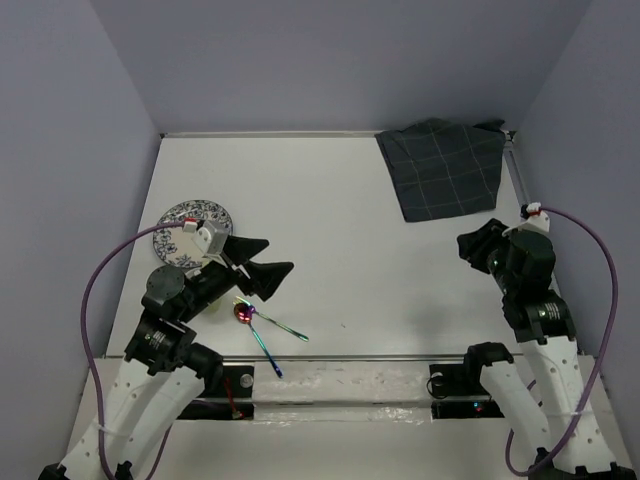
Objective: Set the dinner table for one person
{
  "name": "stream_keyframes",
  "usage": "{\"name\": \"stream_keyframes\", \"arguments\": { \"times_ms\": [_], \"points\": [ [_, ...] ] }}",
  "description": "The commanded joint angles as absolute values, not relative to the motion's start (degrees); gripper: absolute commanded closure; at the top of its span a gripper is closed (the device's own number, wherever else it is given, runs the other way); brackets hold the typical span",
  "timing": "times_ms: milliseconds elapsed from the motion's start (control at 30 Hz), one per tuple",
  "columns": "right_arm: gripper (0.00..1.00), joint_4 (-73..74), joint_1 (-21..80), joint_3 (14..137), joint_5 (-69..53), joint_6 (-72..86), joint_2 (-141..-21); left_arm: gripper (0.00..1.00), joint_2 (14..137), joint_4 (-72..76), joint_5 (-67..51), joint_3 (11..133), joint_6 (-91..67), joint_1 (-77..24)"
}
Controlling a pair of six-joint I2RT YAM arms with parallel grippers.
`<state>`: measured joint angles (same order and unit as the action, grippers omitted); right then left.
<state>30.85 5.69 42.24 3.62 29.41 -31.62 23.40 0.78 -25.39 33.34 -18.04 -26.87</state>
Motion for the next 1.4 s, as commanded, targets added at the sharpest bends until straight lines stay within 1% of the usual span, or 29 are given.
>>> {"name": "stream_keyframes", "arguments": {
  "times_ms": [0,100,133,167,233,333,433,467,500,533,600,633,700,733,767,833,867,933,967,1000,1033,1100,1133,1167,1233,1267,1367],
  "points": [
    [0.55,24.0,6.1,42.0,7.6,31.0,-37.1,0.01,21.4,3.3,-25.2,33.7,-18.3,-26.4],
    [0.62,17.8,6.1,40.0,5.1,33.0,-41.9,0.01,21.2,3.3,-23.0,33.2,-19.9,-25.9],
    [0.76,16.3,6.1,39.8,5.4,33.1,-44.4,0.01,21.5,3.0,-22.6,33.3,-20.2,-25.9],
    [0.81,14.0,6.1,39.8,6.2,33.3,-46.0,0.01,21.8,2.8,-22.4,33.3,-20.3,-25.9],
    [1.0,11.3,6.1,40.5,8.3,33.5,-48.8,0.01,22.8,2.8,-22.0,33.5,-20.4,-25.9],
    [1.0,7.1,6.1,41.3,10.3,33.0,-56.0,0.01,24.0,1.9,-21.5,33.8,-20.4,-25.8],
    [0.78,5.2,6.1,44.7,14.5,33.0,-66.0,0.01,24.1,2.3,-20.9,33.8,-20.9,-25.8],
    [0.58,4.9,6.1,47.1,15.5,33.0,-68.7,0.01,24.6,2.2,-20.7,33.9,-21.0,-25.8],
    [0.52,4.6,6.1,48.4,16.0,32.8,-73.9,0.01,25.0,2.2,-20.7,33.9,-21.1,-25.8],
    [0.39,4.0,6.1,49.5,16.7,32.7,-76.4,0.01,25.8,2.1,-21.3,33.8,-21.2,-25.8],
    [0.39,4.0,6.1,54.7,17.3,31.7,-82.1,0.01,26.8,2.3,-21.6,33.8,-21.7,-25.8],
    [0.39,4.2,6.1,56.3,17.3,31.6,-87.1,0.01,27.9,2.4,-21.5,33.9,-22.3,-25.8],
    [0.4,4.7,6.1,59.7,17.4,31.6,-92.1,0.01,29.5,2.9,-21.4,34.2,-23.2,-25.8],
    [0.41,4.9,6.1,63.3,17.8,31.6,-94.6,0.03,30.4,3.2,-22.1,34.2,-23.8,-25.8],
    [0.41,5.4,6.1,65.2,17.9,31.4,-99.4,0.07,31.3,3.8,-22.4,33.9,-25.2,-25.8],
    [0.43,7.9,6.1,70.5,19.2,31.3,-104.0,0.19,31.8,4.7,-21.7,33.3,-27.1,-25.8],
    [0.43,9.7,6.1,71.9,19.9,31.3,-107.7,0.35,32.1,4.9,-21.1,33.3,-27.8,-25.9],
    [0.44,9.9,6.1,73.6,20.1,31.3,-110.5,0.39,32.9,5.0,-21.1,33.5,-28.6,-26.0],
    [0.46,10.2,6.1,75.4,19.7,31.2,-113.1,0.44,33.0,5.2,-21.2,33.4,-29.5,-26.1],
    [0.46,10.5,6.1,76.4,19.3,31.1,-114.2,0.45,33.1,6.1,-21.0,33.2,-30.1,-26.4],
    [0.48,11.0,6.1,77.2,19.0,31.4,-115.3,0.45,33.0,6.7,-20.9,33.0,-30.7,-26.4],
    [0.56,11.5,6.1,78.0,17.3,32.4,-117.2,0.48,33.8,7.3,-19.8,32.9,-31.9,-27.2],
    [0.65,11.3,6.1,78.0,16.7,32.9,-117.7,0.49,34.4,7.2,-19.3,33.1,-32.0,-27.6],
    [0.82,10.6,6.1,77.7,14.9,33.0,-118.0,0.51,35.7,7.2,-18.7,33.1,-32.0,-28.6],
    [0.96,10.0,7.4,77.0,13.0,33.1,-118.5,0.54,37.5,7.3,-15.3,33.0,-32.3,-30.1],
    [1.0,9.1,8.0,76.4,12.4,33.2,-118.0,0.55,38.4,7.3,-13.8,33.0,-32.3,-32.1],
    [1.0,6.3,11.2,72.0,10.8,34.9,-114.3,0.56,42.5,6.8,-7.2,34.5,-32.0,-35.8]
  ]
}}
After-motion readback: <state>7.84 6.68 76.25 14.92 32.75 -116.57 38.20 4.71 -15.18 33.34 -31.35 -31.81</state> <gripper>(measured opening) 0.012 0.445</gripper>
